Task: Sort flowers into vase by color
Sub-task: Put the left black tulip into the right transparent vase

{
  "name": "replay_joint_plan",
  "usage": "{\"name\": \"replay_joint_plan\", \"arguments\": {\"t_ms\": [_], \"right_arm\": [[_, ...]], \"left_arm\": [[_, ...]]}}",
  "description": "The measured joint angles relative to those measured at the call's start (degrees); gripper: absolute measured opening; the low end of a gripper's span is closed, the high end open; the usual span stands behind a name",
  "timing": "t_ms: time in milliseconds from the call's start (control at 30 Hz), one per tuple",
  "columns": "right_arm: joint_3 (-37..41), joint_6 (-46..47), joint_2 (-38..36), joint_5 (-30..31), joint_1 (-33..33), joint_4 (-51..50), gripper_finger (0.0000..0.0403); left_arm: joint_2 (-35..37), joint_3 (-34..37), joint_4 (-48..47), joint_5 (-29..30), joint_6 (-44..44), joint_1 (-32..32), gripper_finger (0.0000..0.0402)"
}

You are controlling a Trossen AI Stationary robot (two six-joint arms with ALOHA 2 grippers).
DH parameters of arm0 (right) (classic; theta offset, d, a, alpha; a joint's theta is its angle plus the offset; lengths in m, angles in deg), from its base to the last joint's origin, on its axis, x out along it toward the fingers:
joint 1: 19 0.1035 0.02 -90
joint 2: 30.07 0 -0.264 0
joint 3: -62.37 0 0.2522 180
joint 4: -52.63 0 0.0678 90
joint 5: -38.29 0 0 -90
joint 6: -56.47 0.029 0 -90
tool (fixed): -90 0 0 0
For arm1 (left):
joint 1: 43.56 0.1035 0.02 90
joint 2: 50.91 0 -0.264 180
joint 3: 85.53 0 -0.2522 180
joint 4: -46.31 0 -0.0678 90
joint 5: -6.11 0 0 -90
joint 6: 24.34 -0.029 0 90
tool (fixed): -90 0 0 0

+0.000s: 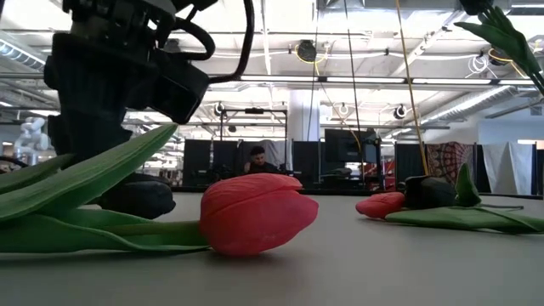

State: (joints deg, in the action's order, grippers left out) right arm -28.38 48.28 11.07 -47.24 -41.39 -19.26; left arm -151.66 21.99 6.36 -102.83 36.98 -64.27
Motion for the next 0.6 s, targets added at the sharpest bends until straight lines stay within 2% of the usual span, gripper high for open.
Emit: {"name": "replay_joint_plan", "arguments": {"t_ms": [600], "right_arm": [[0.0,0.0,0.0,0.0,0.0,0.0,0.0219]], "left_arm": [[-0.1,0.0,0.0,5.8,3.0,-2.7,0.0208]]}}
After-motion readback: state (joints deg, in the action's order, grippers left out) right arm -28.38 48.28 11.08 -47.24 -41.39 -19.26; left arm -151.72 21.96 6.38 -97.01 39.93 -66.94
